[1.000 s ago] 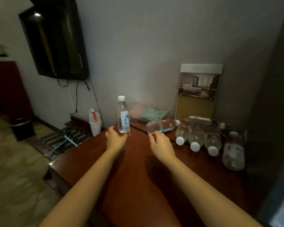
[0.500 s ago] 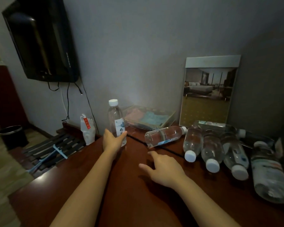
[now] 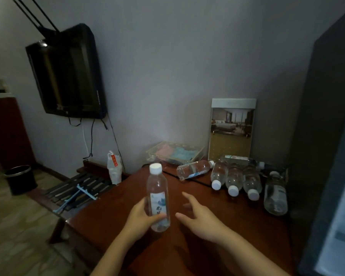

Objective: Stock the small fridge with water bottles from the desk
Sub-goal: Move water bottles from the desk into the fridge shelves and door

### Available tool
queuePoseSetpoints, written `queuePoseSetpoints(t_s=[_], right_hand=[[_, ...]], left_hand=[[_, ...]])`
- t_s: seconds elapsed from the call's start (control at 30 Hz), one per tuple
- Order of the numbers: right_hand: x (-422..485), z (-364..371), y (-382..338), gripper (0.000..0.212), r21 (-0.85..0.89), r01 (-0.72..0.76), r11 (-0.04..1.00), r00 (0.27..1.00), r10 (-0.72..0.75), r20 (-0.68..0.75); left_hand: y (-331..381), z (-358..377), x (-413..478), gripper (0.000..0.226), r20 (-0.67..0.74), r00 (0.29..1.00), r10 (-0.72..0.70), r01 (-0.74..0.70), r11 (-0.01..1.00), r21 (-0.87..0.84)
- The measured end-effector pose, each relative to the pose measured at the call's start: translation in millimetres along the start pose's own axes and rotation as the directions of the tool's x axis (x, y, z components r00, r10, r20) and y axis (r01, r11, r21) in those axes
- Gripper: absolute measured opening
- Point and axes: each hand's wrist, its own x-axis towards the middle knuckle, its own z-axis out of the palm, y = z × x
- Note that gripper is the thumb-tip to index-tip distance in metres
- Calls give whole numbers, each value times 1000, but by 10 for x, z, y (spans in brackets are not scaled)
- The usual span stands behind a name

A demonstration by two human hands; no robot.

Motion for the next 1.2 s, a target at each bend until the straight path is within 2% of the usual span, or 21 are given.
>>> queuePoseSetpoints(t_s=[0.1, 0.17, 0.27, 0.4, 0.5, 0.57, 0.67, 0.73, 0.87, 1.07, 1.2], right_hand=[[-353, -67, -245, 71, 109, 76, 991, 997, -71, -42], [-603, -166, -384, 60, 178, 146, 973, 985, -125, -123], [-981, -389, -500, 49, 240, 182, 954, 961, -122, -247], [-1474, -716, -556, 45, 233, 213, 949, 932, -126, -339], [-1848, -935, -564, 40, 225, 233, 946, 898, -121, -422], [-2123, -1074, -541, 38, 227, 242, 944, 873, -109, -476], [-2602, -1276, -499, 37, 229, 239, 944, 829, -76, -554], [-2936, -1399, -458, 38, 213, 240, 947, 786, -61, -615], [-3663, -1611, -344, 42, 137, 231, 963, 663, -52, -747], [-4804, -1715, -171, 47, 49, 135, 990, 513, -27, -858], [-5441, -1682, -76, 54, 13, 71, 997, 403, -17, -915]], left_hand=[[207, 148, -406, 42, 67, 997, 42, -37, 997, -70], [398, 282, -611, 43, 110, 988, 105, -91, 988, -125], [704, 453, -826, 44, 144, 965, 218, -190, 964, -185], [1077, 699, -1076, 49, 219, 912, 347, -298, 927, -228], [1343, 944, -1276, 43, 256, 857, 447, -377, 883, -278], [1511, 1121, -1414, 50, 299, 808, 507, -425, 854, -301], [1765, 1403, -1644, 77, 378, 717, 586, -475, 807, -351], [1936, 1624, -1798, 84, 422, 660, 622, -504, 782, -366], [2236, 2150, -2152, 63, 492, 544, 679, -518, 734, -440], [2541, 2947, -2847, 49, 560, 343, 754, -510, 650, -563], [2596, 3397, -3332, 58, 579, 236, 781, -426, 618, -661]])
